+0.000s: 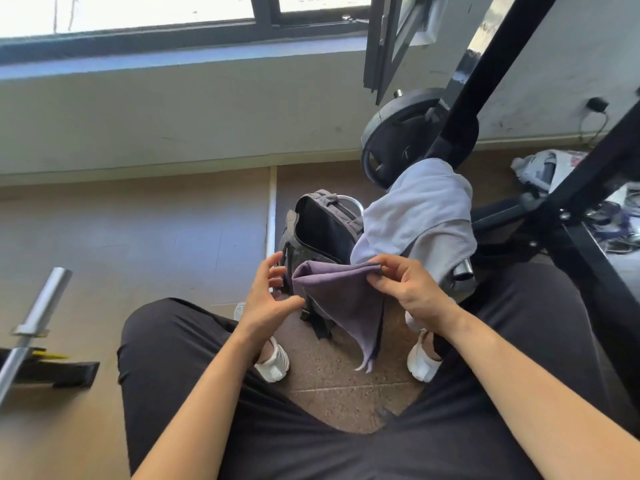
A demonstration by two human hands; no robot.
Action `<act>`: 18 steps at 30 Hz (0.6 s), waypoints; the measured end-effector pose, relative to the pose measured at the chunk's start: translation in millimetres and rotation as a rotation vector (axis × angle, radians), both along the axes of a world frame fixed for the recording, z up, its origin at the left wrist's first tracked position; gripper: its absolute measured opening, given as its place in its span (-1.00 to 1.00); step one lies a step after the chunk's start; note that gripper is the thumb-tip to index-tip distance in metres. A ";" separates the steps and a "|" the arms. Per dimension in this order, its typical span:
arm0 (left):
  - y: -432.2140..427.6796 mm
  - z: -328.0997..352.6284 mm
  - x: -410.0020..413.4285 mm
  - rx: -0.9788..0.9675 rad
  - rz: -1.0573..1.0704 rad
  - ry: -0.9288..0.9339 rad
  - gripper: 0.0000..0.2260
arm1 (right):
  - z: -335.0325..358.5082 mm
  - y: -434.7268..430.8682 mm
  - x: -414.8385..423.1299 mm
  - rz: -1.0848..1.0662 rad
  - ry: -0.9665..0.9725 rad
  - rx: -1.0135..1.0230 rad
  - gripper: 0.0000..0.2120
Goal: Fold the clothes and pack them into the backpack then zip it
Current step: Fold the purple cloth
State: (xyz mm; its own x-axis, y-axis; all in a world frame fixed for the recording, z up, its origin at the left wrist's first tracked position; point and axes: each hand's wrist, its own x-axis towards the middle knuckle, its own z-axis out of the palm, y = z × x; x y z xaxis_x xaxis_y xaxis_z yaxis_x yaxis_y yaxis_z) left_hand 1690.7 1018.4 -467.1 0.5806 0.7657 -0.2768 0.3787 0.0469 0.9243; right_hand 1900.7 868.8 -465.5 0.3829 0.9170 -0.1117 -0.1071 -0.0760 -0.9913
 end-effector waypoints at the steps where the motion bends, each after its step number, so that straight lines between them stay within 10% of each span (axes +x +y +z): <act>1: 0.8 -3.2 0.9 -0.041 -0.081 0.029 -0.12 | 2.0 -2.7 2.1 0.017 0.017 0.004 -0.87; 10: -6.6 0.8 11.7 -0.012 -0.061 -0.355 -0.92 | -1.4 -7.3 13.6 -0.024 0.081 -0.019 -0.86; 14: -12.3 4.8 11.5 -0.062 -0.077 -0.356 -0.73 | -3.1 -2.8 7.5 -0.025 0.132 -0.024 -0.85; 18: -12.1 10.4 12.2 -0.221 -0.066 -0.415 -0.77 | -0.8 0.7 3.3 0.014 0.272 0.007 -0.42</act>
State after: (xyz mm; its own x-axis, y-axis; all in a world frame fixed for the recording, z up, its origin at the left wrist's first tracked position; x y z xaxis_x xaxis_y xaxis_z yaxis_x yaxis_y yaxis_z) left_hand 1702.9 1006.2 -456.6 0.7217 0.6728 -0.1631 -0.0120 0.2477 0.9688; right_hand 1903.9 869.4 -466.3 0.3270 0.9231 -0.2022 -0.3688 -0.0724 -0.9267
